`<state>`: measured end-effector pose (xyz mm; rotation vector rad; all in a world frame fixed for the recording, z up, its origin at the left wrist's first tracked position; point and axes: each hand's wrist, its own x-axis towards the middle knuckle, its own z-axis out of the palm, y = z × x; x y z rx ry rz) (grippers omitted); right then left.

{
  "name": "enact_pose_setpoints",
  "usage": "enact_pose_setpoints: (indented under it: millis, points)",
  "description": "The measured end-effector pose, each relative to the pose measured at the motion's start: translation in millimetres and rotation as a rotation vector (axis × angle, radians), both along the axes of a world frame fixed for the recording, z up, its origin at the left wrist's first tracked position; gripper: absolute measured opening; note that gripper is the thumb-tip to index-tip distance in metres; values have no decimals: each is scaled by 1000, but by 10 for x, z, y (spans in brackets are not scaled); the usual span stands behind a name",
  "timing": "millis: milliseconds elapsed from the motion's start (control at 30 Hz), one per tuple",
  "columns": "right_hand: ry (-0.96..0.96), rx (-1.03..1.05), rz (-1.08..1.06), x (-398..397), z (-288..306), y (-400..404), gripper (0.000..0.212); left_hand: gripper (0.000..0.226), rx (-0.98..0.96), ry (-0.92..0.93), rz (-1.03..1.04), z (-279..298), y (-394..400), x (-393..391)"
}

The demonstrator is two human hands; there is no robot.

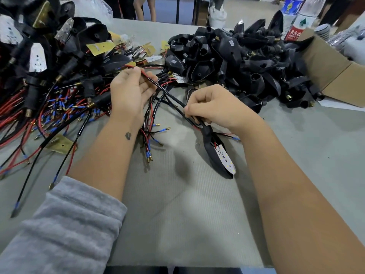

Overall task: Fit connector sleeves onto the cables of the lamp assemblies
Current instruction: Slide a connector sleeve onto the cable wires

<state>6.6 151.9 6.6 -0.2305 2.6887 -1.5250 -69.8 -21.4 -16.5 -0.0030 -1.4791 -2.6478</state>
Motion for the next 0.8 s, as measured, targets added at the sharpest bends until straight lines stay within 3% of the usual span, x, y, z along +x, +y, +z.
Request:
enact_pose_setpoints:
  millis: [233, 300, 433, 500, 667, 800]
  points:
    - [28, 23, -93, -16, -33, 58, 25, 23, -163, -95, 1, 9, 16, -16]
    - [71, 224, -147, -45, -57, 85, 22, 27, -295, -93, -49, -4, 26, -19]
    - [179, 852, -394, -79, -111, 122, 23, 32, -565, -105, -182, 5, 90, 6]
    - [238, 969, -534, -98, -130, 119, 23, 33, -604, -118, -182, 7, 130, 34]
    - [254, 915, -657, -130, -168, 23, 14, 35, -772, -54, -108, -30, 130, 20]
    - [312, 787, -502, -182, -241, -105, 21, 30, -733, -40, -74, -42, 109, -12]
